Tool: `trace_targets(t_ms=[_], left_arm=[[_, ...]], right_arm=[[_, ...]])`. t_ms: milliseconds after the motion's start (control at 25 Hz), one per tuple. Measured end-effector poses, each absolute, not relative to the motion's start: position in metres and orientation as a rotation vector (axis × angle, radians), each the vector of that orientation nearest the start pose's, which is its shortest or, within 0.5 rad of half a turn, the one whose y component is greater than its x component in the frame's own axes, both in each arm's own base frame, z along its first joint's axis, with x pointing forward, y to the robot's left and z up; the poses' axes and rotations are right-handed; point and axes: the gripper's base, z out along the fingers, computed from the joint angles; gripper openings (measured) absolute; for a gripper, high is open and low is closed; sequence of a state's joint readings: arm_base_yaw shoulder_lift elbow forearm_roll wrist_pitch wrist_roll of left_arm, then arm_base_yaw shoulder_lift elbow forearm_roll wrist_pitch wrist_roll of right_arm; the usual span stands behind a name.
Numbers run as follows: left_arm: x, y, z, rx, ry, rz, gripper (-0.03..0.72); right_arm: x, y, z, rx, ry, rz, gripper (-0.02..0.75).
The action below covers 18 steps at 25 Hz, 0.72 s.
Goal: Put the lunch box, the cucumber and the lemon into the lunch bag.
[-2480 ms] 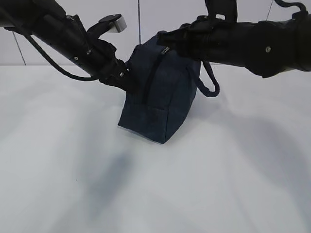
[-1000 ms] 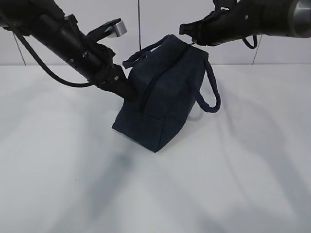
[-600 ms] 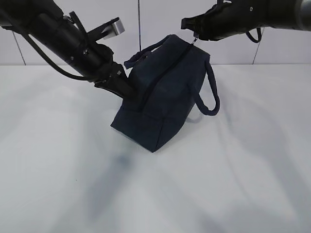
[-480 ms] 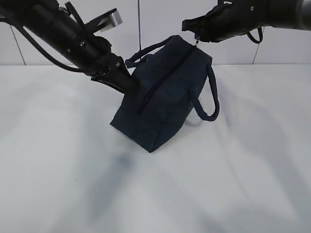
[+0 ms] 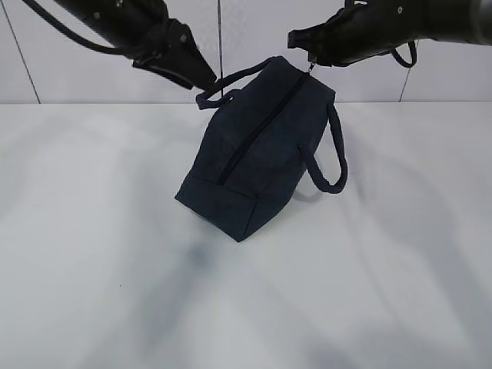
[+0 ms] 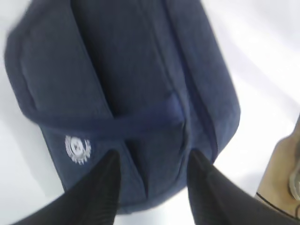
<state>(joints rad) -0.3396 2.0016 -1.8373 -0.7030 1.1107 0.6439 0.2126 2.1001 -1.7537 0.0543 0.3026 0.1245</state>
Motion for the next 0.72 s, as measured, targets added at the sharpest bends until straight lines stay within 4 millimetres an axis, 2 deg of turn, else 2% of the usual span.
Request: trace_targets(t_ms=[120,200,480,720], left_arm=[[0.401,-0.2,0.319,0.986,2.291,-0.815,0.339],[0.405,-0.206,0.322,0.994,2.264,-0.814,0.339],[0.425,-0.228,0.297,1.028,2.276,-0.881,0.339],[0.427,-0.249,0.282,1.065,2.269,-0.939,0.34]], right_arm=[[0.489,0.109,0.256,-0.055,2.141,0.247,0.018],[0.489,0.109,0.256,-0.055,2.142,0.247,0.018],[0.488,0.109,0.255,-0.056,2.158,0.245,0.018],[0.487,0.11,0.255,-0.058,2.162,0.246,0.018]])
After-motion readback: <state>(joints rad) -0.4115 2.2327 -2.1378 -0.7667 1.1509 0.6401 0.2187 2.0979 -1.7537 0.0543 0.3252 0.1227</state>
